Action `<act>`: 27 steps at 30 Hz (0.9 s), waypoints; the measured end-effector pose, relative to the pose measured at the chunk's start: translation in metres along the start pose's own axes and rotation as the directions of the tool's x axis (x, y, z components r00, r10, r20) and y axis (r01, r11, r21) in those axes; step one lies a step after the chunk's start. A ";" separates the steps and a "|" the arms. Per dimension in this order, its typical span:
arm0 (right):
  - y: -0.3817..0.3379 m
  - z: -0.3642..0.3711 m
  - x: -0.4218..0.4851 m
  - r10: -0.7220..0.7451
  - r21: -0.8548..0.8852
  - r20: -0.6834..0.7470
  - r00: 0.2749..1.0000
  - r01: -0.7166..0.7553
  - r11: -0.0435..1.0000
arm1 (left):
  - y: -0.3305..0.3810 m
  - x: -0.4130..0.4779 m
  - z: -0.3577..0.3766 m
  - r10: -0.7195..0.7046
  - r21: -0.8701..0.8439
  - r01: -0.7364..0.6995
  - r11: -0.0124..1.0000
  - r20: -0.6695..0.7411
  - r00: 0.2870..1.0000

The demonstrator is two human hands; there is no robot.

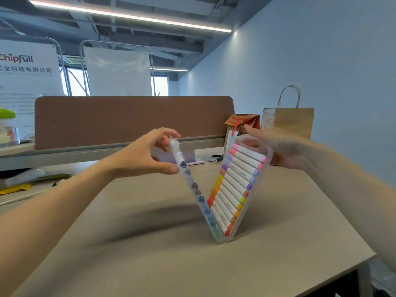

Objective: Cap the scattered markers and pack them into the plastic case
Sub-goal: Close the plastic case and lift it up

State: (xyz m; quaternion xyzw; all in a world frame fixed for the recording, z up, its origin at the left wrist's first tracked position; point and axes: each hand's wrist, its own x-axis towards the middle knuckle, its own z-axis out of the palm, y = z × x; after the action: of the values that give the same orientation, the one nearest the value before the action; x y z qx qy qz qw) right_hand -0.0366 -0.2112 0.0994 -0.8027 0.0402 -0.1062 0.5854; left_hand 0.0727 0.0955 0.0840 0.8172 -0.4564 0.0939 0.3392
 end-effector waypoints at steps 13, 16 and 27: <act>0.007 0.046 -0.011 -0.371 0.204 0.330 0.868 0.318 0.926 | 0.022 0.043 0.045 0.009 -0.225 -0.044 0.973 -0.156 0.988; 0.014 0.049 0.003 -0.436 0.145 0.148 0.888 0.417 0.897 | 0.011 0.040 0.047 -0.013 -0.291 -0.065 0.955 -0.257 0.966; 0.033 0.073 0.053 -0.662 -0.054 -0.128 0.739 0.661 0.749 | -0.012 0.039 0.048 -0.068 -0.309 -0.085 0.947 -0.452 0.889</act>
State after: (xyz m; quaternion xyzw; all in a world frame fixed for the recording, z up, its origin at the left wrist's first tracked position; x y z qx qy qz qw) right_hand 0.0324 -0.1633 0.0537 -0.7570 -0.2061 -0.3622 0.5033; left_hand 0.0975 0.0424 0.0606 0.7039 -0.3764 0.2096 0.5647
